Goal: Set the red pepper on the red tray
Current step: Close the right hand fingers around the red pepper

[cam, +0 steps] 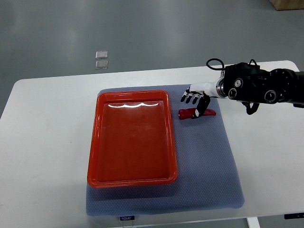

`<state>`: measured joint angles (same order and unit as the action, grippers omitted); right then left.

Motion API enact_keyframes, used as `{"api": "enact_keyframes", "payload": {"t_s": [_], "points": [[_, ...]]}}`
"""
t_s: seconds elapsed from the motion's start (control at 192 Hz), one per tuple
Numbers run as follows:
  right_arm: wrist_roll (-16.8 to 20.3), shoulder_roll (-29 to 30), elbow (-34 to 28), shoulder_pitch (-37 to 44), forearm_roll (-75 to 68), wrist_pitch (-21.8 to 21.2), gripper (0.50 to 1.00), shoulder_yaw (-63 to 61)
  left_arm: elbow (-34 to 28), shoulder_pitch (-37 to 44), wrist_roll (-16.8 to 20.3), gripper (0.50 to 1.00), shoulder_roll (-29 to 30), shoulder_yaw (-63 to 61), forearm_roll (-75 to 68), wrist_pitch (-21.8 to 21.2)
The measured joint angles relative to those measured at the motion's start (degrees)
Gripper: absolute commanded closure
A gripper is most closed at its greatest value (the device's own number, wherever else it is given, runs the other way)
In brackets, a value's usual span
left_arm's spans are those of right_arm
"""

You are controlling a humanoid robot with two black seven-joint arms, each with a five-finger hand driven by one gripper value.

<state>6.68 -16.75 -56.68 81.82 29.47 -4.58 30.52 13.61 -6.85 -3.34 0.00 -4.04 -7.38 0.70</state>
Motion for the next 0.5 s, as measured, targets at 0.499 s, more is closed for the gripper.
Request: {"api": "enact_keyframes", "payload": {"t_s": [0.499], "points": [[-0.07,0.82,-0.01,-1.27,2.08,4.16,0.791,2.17,-0.08,0.0,-0.09,0.5,0.0,0.09,0.0,0.0]]}}
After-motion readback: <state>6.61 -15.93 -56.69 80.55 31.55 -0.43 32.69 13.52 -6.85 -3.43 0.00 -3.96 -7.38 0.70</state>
